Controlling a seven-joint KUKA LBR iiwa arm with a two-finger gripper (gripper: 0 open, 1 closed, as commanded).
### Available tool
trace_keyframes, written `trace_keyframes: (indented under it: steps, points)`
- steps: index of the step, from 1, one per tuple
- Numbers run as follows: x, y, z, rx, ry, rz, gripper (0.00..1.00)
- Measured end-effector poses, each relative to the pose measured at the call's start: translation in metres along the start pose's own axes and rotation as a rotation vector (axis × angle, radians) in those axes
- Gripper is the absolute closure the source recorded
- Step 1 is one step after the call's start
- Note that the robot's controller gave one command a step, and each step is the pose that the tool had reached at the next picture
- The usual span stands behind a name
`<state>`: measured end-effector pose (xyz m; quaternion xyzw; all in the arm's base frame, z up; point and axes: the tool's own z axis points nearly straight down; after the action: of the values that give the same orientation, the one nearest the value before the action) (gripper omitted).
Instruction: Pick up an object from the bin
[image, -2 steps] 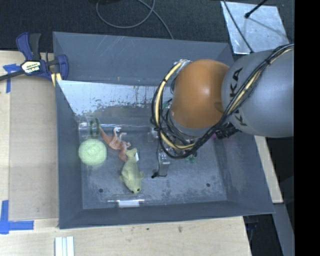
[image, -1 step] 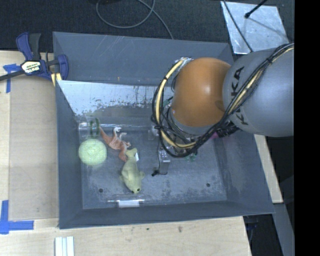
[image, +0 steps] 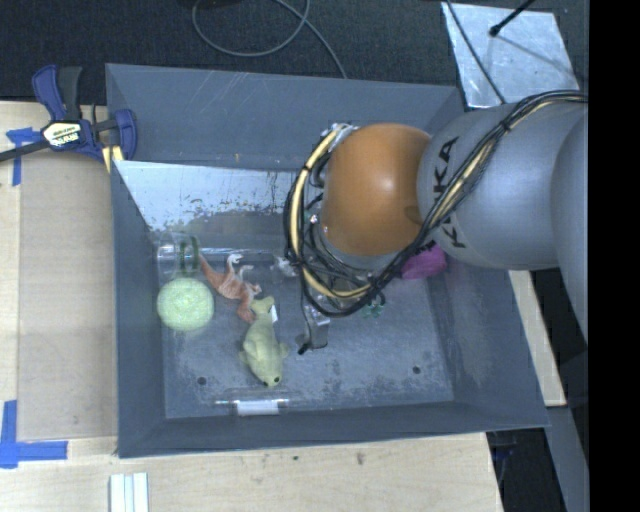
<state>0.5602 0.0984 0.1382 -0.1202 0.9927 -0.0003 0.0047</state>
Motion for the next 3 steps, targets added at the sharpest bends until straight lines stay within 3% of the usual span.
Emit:
trace_keyframes:
  steps: [1, 2, 3]
  points:
    - [-0.020, 0.009, 0.001, -0.003, 0.009, -0.198, 0.00]
    - [-0.031, 0.021, 0.007, -0.003, 0.001, -0.549, 0.00]
    - [-0.047, 0.025, 0.051, -0.005, 0.005, -0.598, 0.00]
